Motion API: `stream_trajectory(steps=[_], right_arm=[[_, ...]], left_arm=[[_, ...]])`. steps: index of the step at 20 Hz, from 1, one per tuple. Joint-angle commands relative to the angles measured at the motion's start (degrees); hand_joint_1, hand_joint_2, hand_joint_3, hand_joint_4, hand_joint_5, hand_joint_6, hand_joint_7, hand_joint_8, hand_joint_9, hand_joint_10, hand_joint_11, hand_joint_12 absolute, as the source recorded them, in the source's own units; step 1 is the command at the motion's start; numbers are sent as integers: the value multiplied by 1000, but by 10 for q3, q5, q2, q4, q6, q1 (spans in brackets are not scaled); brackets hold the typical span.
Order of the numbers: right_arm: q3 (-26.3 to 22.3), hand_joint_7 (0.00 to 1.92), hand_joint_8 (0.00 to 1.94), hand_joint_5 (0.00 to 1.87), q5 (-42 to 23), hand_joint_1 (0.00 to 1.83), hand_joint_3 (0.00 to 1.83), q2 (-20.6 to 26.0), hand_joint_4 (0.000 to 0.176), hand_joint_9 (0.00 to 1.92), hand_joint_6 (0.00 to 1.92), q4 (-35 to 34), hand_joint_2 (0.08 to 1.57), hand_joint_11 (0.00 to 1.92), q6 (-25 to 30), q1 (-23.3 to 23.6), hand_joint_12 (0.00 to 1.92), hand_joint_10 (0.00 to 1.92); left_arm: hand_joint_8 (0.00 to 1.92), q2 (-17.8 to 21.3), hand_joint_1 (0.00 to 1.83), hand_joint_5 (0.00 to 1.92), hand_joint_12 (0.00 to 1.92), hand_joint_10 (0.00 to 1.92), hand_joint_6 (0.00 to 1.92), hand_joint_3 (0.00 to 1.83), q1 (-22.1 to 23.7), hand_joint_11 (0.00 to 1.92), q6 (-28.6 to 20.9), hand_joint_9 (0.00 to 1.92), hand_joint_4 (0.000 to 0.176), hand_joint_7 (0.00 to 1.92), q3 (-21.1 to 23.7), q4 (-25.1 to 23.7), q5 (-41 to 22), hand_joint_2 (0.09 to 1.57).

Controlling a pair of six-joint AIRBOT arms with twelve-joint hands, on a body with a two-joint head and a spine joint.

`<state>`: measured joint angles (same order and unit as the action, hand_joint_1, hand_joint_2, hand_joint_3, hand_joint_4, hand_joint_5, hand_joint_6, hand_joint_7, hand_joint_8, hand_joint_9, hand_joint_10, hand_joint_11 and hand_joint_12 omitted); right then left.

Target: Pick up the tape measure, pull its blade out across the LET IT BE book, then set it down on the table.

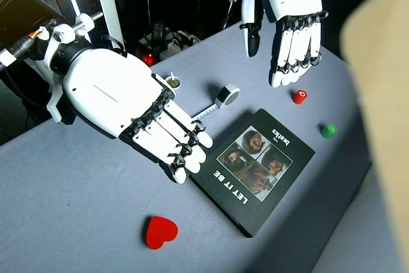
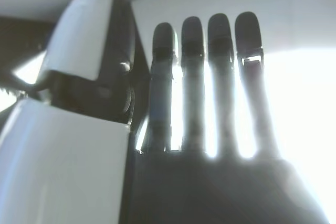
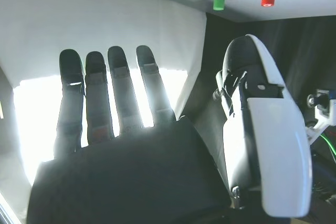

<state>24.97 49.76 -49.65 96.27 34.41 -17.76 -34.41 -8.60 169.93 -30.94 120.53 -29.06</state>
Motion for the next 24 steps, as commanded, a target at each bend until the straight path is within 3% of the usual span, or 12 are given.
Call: stream_trajectory(steps=[1, 6, 12, 14, 15, 17, 18, 19, 21, 22, 24], right_arm=[[-3, 148, 2, 145, 15, 88, 2, 2, 39, 154, 2, 43, 1170, 0, -1, 4, 599, 3], [-3, 174, 2, 146, 16, 82, 0, 0, 38, 174, 3, 43, 1178, 0, -2, 4, 773, 2], [-3, 186, 1, 154, 17, 93, 1, 0, 33, 178, 2, 43, 1172, 0, -6, 3, 778, 1], [-3, 184, 4, 156, 17, 49, 3, 0, 34, 203, 4, 43, 1194, 0, -6, 3, 787, 7], [-3, 174, 3, 156, 17, 50, 2, 0, 34, 196, 2, 43, 1196, 0, -6, 3, 750, 3], [-3, 164, 0, 162, 15, 49, 1, 0, 33, 163, 3, 43, 1197, 0, -6, 3, 718, 0], [-3, 173, 3, 170, 14, 46, 1, 0, 31, 170, 4, 43, 1199, 0, -6, 3, 740, 3], [-3, 173, 3, 170, 14, 46, 1, 0, 31, 170, 4, 43, 1199, 0, -6, 2, 740, 3], [-3, 200, 3, 172, 14, 59, 0, 0, 30, 223, 1, 43, 1193, 0, -6, 2, 862, 10], [-3, 193, 2, 165, 14, 62, 0, 0, 30, 222, 1, 43, 1191, 0, -6, 2, 892, 6], [-3, 174, 0, 137, 14, 69, 0, 0, 29, 217, 0, 43, 1188, 0, -6, 1, 875, 2]], left_arm=[[8, 1, 1131, 704, 673, 7, 10, 0, 7, 456, 4, 685, 0, 692, 0, -6, 23, 1100], [12, 0, 1147, 742, 668, 12, 16, 0, 2, 466, 4, 713, 0, 724, 0, 9, 41, 1098], [7, -7, 1152, 741, 672, 11, 8, 0, 8, 492, 18, 723, 0, 728, -18, 15, 65, 1099], [3, -7, 1155, 755, 662, 6, 3, 0, 7, 518, 7, 752, 0, 762, -18, 15, 56, 1101], [4, -7, 1152, 769, 659, 7, 7, 0, 7, 521, -24, 760, 0, 771, -20, -4, 59, 1101], [2, -7, 1151, 794, 643, 4, 4, 0, -1, 530, -160, 783, 0, 796, -10, -114, 47, 1101], [0, -7, 1151, 791, 640, 0, 0, 1, -12, 532, -286, 779, 0, 793, -3, -227, 44, 1103], [0, -7, 1151, 791, 640, 0, 0, 1, -21, 532, -354, 779, 0, 793, 0, -280, 39, 1103], [0, -7, 1149, 781, 633, 0, 0, 1, -46, 520, -545, 777, 0, 776, 4, -449, 37, 1104], [0, -7, 1150, 778, 633, 0, 0, 1, -48, 520, -558, 766, 0, 756, 4, -461, 38, 1104], [5, -6, 1148, 778, 637, 2, 1, 1, -78, 528, -712, 768, 0, 764, 0, -602, 64, 1105]])
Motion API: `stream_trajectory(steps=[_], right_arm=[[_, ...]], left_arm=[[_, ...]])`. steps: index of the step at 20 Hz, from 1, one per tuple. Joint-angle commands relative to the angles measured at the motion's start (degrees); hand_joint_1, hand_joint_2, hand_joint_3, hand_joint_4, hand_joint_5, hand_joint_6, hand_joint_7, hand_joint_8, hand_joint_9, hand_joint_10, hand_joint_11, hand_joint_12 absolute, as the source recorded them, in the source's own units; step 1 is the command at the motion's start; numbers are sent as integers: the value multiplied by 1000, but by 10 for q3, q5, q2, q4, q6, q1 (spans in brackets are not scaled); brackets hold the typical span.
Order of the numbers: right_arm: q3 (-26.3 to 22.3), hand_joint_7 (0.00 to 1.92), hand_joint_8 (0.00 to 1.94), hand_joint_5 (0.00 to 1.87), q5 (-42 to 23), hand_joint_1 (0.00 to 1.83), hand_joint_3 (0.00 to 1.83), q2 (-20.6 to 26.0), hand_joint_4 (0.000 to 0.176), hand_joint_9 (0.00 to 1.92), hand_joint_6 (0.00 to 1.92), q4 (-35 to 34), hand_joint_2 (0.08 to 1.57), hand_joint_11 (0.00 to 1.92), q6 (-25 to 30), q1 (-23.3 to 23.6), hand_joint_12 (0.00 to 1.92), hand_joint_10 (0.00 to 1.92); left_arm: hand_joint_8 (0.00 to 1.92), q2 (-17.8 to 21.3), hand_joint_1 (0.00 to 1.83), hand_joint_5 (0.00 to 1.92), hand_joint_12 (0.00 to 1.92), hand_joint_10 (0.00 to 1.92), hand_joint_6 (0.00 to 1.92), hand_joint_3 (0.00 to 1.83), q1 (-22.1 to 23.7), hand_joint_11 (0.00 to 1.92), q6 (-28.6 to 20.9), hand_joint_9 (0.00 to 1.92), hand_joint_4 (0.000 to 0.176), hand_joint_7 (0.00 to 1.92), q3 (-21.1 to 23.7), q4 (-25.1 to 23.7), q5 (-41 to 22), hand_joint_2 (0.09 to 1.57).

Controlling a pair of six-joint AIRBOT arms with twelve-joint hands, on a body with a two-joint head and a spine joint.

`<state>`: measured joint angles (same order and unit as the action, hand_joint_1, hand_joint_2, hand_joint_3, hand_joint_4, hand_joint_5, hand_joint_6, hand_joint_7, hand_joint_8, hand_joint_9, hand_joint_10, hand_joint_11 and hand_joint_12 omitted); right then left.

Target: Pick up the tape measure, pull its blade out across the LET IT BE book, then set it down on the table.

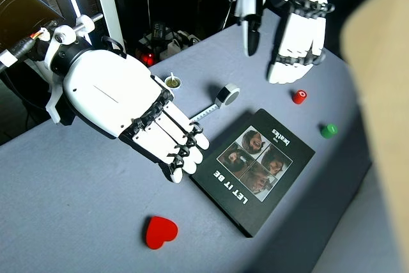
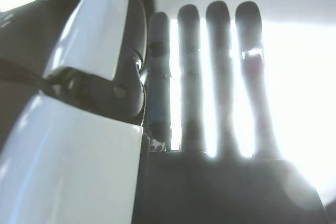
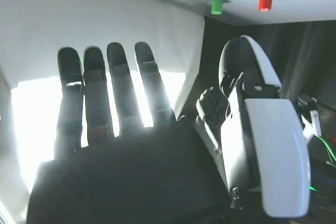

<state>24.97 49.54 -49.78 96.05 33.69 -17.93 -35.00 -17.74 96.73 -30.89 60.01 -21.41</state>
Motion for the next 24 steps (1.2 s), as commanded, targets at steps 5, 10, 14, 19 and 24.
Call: stream_trajectory(steps=[5, 10, 14, 19, 24], right_arm=[[-3, 184, 1, 166, 16, 66, 1, 1, 24, 220, 2, 45, 1194, 0, 0, 1, 896, 2], [-4, 188, 2, 152, 16, 64, 1, 1, 24, 235, 1, 45, 1201, 0, 0, 1, 913, 5], [-4, 225, 1, 183, 17, 60, 0, 1, 22, 264, 1, 45, 1203, 0, 0, 1, 991, 0], [-4, 221, 1, 182, 16, 62, 0, 1, 22, 243, 2, 45, 1203, 0, 1, 1, 948, 0], [-4, 204, 0, 165, 14, 93, 0, 1, 23, 250, 0, 45, 1192, 0, 5, 2, 947, 1]], left_arm=[[8, 24, 1142, 771, 640, 4, 2, 1, -117, 536, -344, 778, 0, 778, -4, -247, 19, 1106], [9, 22, 1137, 764, 639, 4, 0, 2, -249, 538, -462, 781, 0, 790, 1, -293, -145, 1110], [6, -10, 1136, 759, 639, 1, 0, 2, -343, 537, -508, 777, 0, 792, -2, -293, -298, 1111], [15, -59, 1141, 772, 644, 7, 4, 2, -447, 543, -549, 796, 0, 828, -8, -298, -442, 1113], [9, -91, 1143, 777, 642, 6, 4, 0, -488, 539, -543, 801, 0, 832, -19, -306, -502, 1111]])
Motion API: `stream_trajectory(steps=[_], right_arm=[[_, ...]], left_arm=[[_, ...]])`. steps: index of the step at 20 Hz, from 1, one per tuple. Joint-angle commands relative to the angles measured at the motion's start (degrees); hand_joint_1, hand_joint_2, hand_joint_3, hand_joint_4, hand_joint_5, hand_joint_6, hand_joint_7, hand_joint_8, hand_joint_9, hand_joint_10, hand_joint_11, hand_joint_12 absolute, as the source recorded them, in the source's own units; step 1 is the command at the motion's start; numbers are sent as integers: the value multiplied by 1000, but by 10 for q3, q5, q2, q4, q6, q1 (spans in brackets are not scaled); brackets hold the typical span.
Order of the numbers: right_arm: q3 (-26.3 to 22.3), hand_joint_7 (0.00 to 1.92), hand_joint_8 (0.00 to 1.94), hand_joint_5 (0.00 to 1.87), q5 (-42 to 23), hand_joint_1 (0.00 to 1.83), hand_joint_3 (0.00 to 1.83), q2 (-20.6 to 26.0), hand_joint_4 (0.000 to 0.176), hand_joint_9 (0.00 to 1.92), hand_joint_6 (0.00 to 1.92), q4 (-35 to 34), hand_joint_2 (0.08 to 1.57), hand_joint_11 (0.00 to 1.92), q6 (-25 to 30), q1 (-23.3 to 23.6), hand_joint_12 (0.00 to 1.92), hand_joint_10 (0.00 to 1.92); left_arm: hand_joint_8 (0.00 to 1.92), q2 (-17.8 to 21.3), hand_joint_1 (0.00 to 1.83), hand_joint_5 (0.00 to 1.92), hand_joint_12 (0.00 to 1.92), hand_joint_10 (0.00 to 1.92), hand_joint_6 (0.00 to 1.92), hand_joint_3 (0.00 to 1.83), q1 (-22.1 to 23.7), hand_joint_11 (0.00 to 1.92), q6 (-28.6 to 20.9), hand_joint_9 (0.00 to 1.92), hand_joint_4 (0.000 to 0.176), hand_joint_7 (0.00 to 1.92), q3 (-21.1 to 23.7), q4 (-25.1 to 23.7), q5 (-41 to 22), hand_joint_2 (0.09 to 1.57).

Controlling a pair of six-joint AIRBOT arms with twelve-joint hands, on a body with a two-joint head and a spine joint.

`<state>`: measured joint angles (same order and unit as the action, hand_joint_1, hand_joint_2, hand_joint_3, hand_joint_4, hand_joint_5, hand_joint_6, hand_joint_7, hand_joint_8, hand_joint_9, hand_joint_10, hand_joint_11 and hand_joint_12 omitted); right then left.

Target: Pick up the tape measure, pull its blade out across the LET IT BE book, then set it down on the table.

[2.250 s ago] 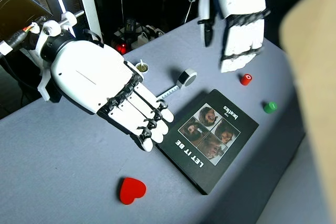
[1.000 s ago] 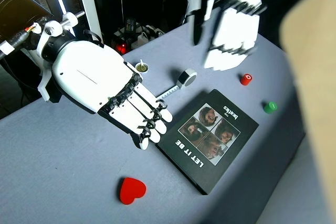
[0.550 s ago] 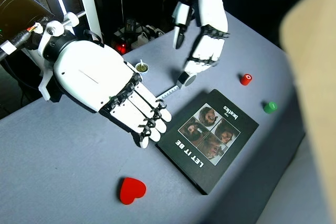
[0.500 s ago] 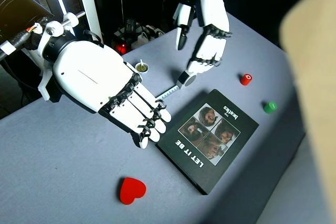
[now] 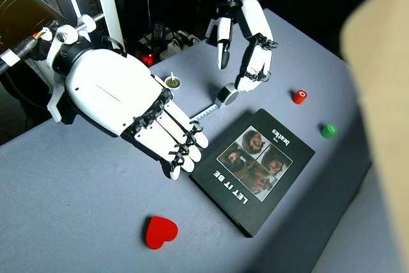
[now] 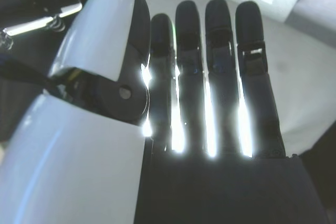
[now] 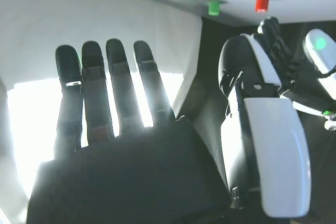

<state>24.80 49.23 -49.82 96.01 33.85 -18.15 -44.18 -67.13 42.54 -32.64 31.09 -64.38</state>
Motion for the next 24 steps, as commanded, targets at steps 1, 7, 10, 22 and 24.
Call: stream_trajectory(steps=[1, 7, 10, 22, 24], right_arm=[[-2, 206, 2, 161, 17, 93, 0, 2, 23, 251, 0, 45, 1191, 0, 4, 4, 951, 1], [-2, 236, 6, 196, 15, 88, 0, 2, 21, 270, 6, 45, 1193, 0, 9, 5, 962, 8], [-2, 206, 1, 184, 15, 91, 0, 2, 21, 228, 0, 45, 1191, 0, 10, 6, 847, 3], [-2, 209, 1, 183, 21, 111, 0, 2, 21, 230, 0, 45, 1177, 0, 28, 5, 877, 2], [-2, 219, 1, 181, 21, 117, 0, 2, 21, 244, 0, 45, 1173, 0, 28, 5, 937, 3]], left_arm=[[9, -6, 1143, 777, 642, 6, 4, 1, -3, 539, -5, 802, 0, 833, -6, -21, -85, 1113], [2, -36, 1140, 769, 642, 3, 0, 5, -48, 538, -11, 802, 0, 827, -31, -41, -124, 1127], [0, -53, 1138, 770, 648, 5, 0, 3, -56, 547, -9, 809, 0, 821, -41, -41, -136, 1128], [1, -89, 1157, 783, 647, 0, 4, 0, -67, 532, 11, 801, 0, 791, -86, -45, -138, 1124], [0, -93, 1162, 779, 647, 0, 2, 0, -68, 529, 14, 800, 0, 779, -92, -45, -138, 1123]])
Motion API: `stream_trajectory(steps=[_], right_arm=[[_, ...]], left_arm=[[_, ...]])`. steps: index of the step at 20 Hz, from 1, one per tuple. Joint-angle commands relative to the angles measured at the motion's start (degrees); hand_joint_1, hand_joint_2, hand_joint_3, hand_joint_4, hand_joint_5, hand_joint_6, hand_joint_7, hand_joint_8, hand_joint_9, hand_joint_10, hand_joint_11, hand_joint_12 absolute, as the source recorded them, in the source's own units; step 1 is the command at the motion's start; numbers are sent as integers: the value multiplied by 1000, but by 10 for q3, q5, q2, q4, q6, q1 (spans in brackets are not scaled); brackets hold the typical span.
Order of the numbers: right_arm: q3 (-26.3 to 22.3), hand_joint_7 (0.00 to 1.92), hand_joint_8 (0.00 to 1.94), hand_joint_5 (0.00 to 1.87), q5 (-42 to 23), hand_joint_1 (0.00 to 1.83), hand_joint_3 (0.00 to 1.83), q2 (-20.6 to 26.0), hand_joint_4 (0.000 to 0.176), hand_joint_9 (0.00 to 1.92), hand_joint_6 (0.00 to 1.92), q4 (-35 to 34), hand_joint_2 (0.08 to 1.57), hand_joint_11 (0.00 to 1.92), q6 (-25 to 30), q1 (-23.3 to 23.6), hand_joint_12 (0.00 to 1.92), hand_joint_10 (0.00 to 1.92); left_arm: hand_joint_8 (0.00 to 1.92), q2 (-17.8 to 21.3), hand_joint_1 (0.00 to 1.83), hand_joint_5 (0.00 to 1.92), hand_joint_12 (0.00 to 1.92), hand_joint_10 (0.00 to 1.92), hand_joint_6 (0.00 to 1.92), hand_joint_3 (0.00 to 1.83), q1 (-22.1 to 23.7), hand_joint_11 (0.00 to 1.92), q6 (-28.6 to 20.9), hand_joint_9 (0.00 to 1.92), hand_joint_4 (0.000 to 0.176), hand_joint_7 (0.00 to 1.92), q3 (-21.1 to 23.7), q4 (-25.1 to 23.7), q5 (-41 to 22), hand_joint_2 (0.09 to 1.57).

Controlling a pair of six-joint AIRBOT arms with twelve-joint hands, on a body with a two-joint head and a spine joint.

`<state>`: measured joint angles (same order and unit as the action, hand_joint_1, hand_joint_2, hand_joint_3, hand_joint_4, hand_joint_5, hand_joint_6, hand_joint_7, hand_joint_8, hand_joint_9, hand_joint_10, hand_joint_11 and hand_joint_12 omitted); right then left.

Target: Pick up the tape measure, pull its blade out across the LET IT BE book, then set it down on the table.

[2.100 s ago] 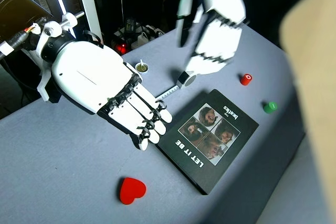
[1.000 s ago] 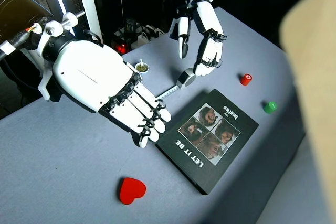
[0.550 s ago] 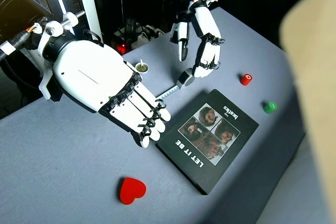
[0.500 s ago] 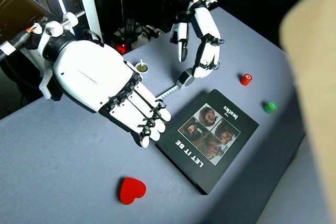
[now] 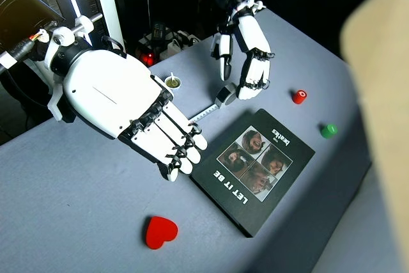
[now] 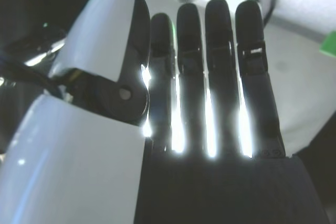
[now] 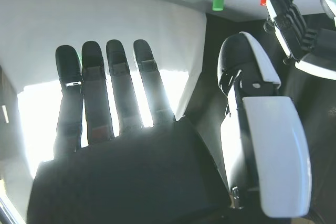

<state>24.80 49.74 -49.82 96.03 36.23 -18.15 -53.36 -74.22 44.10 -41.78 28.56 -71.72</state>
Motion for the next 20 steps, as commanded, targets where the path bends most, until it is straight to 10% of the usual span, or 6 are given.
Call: stream_trajectory(steps=[1, 20], right_arm=[[-2, 223, 1, 182, 16, 129, 0, 2, 21, 251, 0, 45, 1169, 0, 4, 4, 957, 4], [-2, 213, 1, 191, 3, 94, 1, 2, 21, 251, 3, 45, 1185, 0, 1, 3, 945, 7]], left_arm=[[0, -3, 1165, 777, 649, 2, 1, 0, 3, 532, 0, 805, 0, 777, -3, -20, -65, 1123], [5, -37, 1187, 781, 652, 2, 3, 0, -6, 549, 20, 799, 0, 795, -20, -28, -72, 1122]])
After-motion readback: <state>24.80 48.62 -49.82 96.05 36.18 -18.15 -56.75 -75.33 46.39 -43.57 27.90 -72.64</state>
